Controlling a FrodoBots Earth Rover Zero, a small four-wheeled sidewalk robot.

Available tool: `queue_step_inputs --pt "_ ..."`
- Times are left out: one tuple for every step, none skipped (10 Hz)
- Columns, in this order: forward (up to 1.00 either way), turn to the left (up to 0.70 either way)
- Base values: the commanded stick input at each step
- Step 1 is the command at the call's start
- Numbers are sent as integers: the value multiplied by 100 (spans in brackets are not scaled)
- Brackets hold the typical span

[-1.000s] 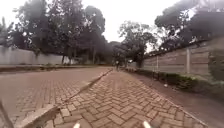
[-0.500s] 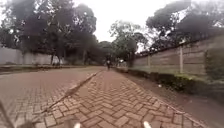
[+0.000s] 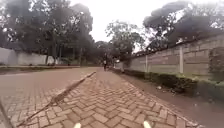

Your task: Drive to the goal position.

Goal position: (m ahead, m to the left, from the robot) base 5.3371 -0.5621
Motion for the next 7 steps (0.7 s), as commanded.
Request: queue_step_inputs --pt "70 10" --pt "70 11" --pt "70 13" --pt "70 13" --pt "70 12" --pt "70 12" --pt "70 12"
